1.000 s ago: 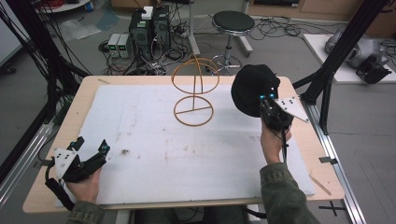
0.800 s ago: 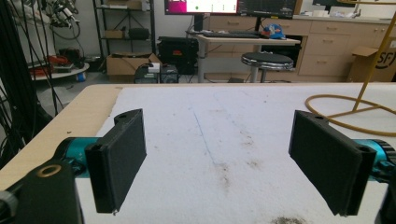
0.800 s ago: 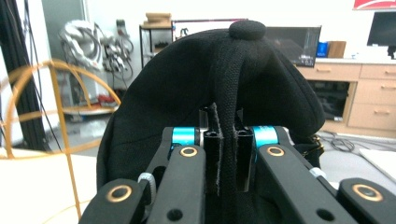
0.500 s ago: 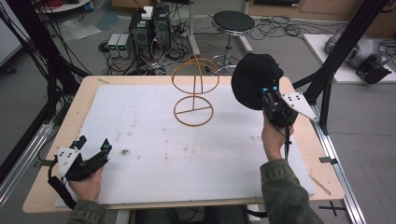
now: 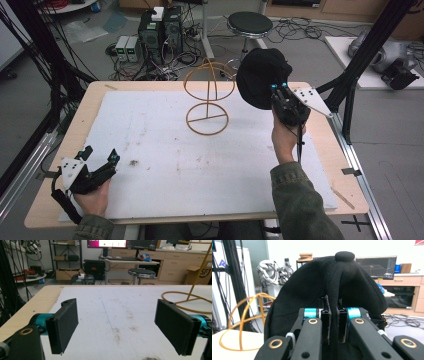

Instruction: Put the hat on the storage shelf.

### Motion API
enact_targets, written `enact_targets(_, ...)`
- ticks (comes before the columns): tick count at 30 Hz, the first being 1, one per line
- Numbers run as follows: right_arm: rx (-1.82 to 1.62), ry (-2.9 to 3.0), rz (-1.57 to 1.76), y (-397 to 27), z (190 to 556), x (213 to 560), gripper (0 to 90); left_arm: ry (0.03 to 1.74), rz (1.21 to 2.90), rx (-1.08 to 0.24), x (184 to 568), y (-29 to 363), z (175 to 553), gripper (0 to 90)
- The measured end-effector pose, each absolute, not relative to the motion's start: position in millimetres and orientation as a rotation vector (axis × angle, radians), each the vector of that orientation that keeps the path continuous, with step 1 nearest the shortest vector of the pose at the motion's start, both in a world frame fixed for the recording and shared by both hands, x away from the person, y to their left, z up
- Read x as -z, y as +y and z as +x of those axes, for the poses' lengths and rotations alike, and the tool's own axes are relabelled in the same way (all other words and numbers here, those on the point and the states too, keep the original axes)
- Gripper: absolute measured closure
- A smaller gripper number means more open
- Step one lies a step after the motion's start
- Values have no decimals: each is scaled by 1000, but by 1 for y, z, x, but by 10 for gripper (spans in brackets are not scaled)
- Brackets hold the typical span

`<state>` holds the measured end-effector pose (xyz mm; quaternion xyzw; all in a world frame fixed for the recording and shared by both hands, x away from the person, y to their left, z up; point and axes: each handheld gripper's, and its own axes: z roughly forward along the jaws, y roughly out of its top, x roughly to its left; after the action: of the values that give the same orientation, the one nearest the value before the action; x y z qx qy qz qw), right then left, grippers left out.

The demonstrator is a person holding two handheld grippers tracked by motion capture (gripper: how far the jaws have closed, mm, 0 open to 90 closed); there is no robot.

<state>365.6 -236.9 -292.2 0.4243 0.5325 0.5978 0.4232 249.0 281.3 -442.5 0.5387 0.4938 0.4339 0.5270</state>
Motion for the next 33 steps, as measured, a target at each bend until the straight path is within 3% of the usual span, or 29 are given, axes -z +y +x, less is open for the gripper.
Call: enact_targets(33,-1602,1449,943,-131,415,243,871,1199,1249,-1033,442,289,246,192)
